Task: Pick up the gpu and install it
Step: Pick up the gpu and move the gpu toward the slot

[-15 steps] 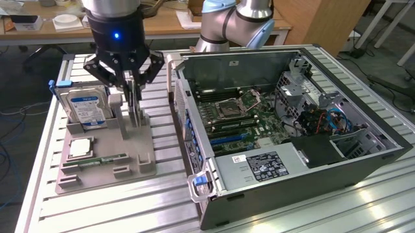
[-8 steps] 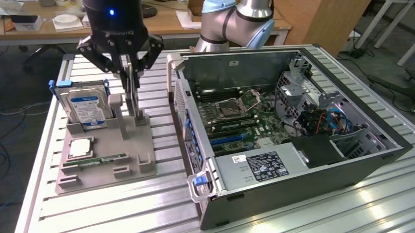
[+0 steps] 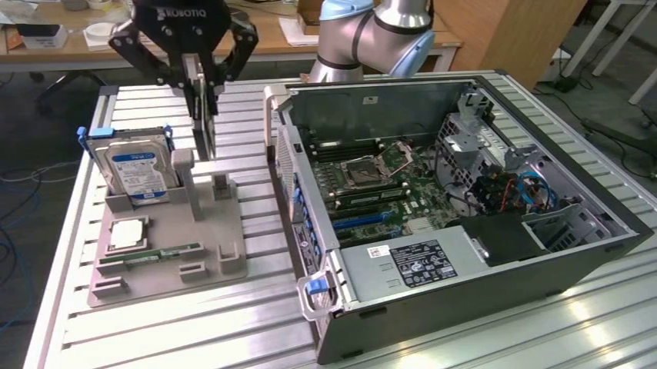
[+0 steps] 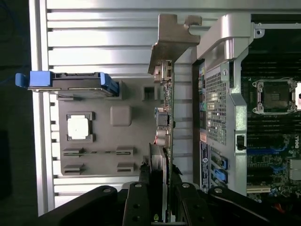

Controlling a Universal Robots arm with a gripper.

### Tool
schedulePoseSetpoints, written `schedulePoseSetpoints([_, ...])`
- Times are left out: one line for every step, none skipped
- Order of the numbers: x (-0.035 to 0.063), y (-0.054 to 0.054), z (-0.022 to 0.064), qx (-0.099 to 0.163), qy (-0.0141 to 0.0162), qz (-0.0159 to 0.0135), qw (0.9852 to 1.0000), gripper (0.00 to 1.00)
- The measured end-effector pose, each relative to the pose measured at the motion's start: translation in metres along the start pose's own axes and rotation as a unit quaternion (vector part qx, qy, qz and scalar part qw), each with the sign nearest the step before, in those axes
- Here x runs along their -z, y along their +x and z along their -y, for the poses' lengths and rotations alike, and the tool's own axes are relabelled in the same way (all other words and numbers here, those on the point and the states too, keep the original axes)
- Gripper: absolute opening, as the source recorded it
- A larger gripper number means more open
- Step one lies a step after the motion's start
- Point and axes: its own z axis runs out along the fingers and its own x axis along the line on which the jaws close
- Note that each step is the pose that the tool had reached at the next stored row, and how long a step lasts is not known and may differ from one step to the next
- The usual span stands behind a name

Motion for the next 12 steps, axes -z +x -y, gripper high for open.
schedulePoseSetpoints([0.003,-0.0001,-0.0001,0.0,0.0,0.0,1.0,0.27])
schedulePoseSetpoints([0.004,0.0,-0.0001,0.0,0.0,0.0,1.0,0.27])
schedulePoseSetpoints([0.0039,0.0,-0.0001,0.0,-0.0001,0.0001,1.0,0.27])
schedulePoseSetpoints([0.0039,0.0,-0.0001,0.0,-0.0001,0.0002,1.0,0.27])
schedulePoseSetpoints([0.004,-0.0001,-0.0001,0.0,0.0,0.0002,1.0,0.27])
schedulePoseSetpoints([0.0042,0.0,-0.0002,0.0,0.0035,0.0002,1.0,0.27])
schedulePoseSetpoints([0.0042,-0.0001,-0.0001,0.0,0.0115,0.0005,0.9999,0.27])
schedulePoseSetpoints([0.0041,0.0,-0.0001,0.0,0.0196,0.0009,0.9998,0.27])
schedulePoseSetpoints([0.0041,0.0,-0.0001,0.001,0.0208,0.0009,0.9998,0.27])
schedulePoseSetpoints([0.0041,0.0,-0.0001,0.001,0.0208,0.0009,0.9998,0.27])
schedulePoseSetpoints([0.0041,0.0,-0.0001,0.001,0.0208,0.0009,0.9998,0.27])
schedulePoseSetpoints([0.0039,-0.0017,-0.0003,0.001,0.0209,0.0009,0.9998,0.27])
